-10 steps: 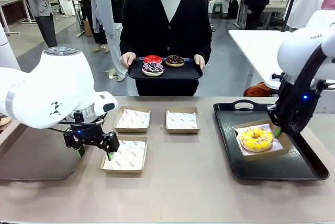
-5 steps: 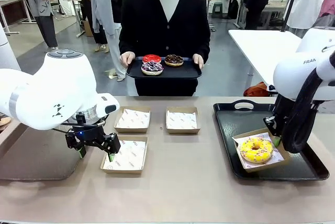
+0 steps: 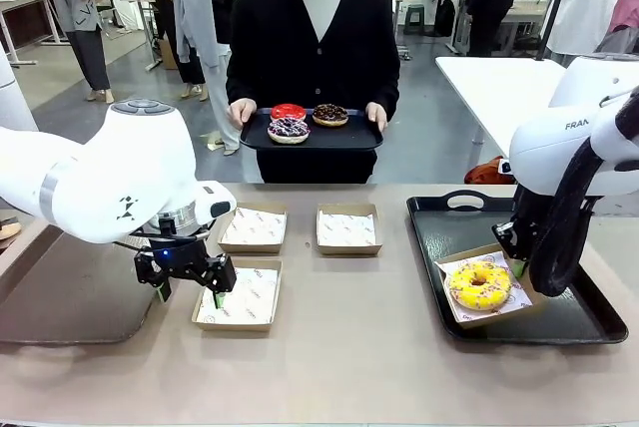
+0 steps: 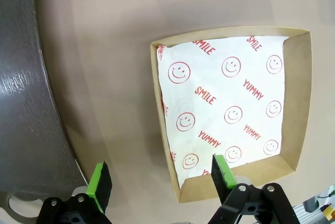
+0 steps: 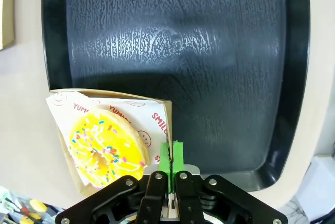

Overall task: Individually package the donuts and arrange them on the tray.
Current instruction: Place the picked Paper togo box on the Handle tray while simultaneously picking up another Paper togo box from the table with the other hand.

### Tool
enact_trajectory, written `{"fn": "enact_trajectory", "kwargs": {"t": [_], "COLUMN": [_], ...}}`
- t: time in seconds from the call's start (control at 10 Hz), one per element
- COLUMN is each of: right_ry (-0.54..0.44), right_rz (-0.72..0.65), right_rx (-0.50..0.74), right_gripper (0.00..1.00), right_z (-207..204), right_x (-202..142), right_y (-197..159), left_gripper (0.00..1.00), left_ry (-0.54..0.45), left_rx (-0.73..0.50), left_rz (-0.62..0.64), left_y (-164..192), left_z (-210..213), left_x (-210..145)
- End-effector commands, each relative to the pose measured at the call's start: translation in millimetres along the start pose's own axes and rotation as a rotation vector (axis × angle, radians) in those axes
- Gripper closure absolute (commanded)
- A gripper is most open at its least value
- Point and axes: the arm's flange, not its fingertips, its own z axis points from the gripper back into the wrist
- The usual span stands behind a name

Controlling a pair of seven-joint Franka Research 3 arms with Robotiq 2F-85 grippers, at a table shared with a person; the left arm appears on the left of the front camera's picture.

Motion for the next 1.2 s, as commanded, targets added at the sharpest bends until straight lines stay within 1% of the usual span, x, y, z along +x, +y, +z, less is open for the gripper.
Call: {"fn": "enact_trajectory", "kwargs": {"t": [0.0,0.5,0.8,1.1], "right_ry": [-0.002,0.011,0.022,0.030], "right_rz": [-0.025,-0.037,-0.044,-0.047], "right_rx": [-0.014,-0.006,0.006,0.012], "right_gripper": [0.99,0.99,0.99,0.99], "right_z": [-2,-3,-4,-7], "right_x": [8,11,14,19], "right_y": [6,4,2,1], "left_gripper": [0.00,0.00,0.00,0.00], "left_ry": [-0.020,-0.055,-0.049,-0.048], "left_rx": [0.028,0.024,0.018,0.023], "left_rz": [0.028,0.055,0.068,0.054], "left_y": [-2,0,0,-2], "left_z": [-2,-5,-10,-12], "left_x": [8,15,20,20]}}
